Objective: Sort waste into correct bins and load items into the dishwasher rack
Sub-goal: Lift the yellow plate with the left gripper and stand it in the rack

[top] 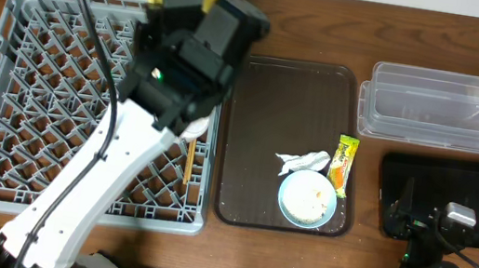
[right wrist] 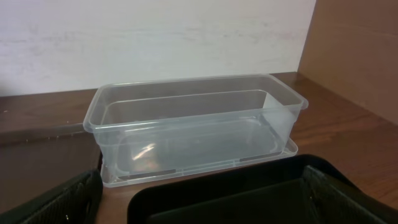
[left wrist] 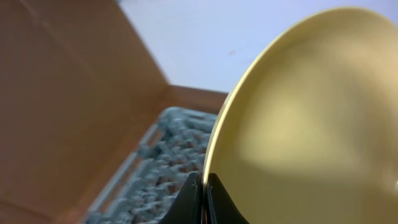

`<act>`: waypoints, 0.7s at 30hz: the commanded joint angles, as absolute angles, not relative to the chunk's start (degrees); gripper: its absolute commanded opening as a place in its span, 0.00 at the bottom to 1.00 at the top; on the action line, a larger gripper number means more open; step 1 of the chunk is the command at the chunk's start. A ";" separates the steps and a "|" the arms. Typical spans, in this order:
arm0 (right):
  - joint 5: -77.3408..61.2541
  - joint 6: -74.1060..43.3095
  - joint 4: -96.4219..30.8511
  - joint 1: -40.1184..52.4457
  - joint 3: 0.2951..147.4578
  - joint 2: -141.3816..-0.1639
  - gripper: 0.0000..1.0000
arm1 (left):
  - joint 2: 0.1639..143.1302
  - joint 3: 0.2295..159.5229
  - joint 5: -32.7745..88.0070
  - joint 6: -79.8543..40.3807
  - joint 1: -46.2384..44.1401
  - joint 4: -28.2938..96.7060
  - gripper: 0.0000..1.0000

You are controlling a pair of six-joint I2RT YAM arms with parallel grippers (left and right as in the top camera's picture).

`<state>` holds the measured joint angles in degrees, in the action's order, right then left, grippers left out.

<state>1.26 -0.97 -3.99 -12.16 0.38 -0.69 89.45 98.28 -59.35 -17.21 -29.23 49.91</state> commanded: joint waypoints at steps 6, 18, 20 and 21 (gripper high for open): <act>1.41 -0.56 -4.14 -12.58 0.32 -0.32 0.99 | 96.44 97.27 -62.85 -11.49 -20.84 49.23 0.06; 1.41 -0.56 -4.16 -12.58 0.32 -0.32 0.99 | 107.90 97.23 -62.83 -4.05 -16.62 42.63 0.06; 1.41 -0.56 -4.16 -12.58 0.32 -0.32 0.99 | 109.27 97.19 -62.83 -4.05 -16.73 42.54 0.06; 1.41 -0.56 -4.16 -12.58 0.32 -0.32 0.99 | 109.84 97.19 -62.83 -4.05 -16.80 42.54 0.06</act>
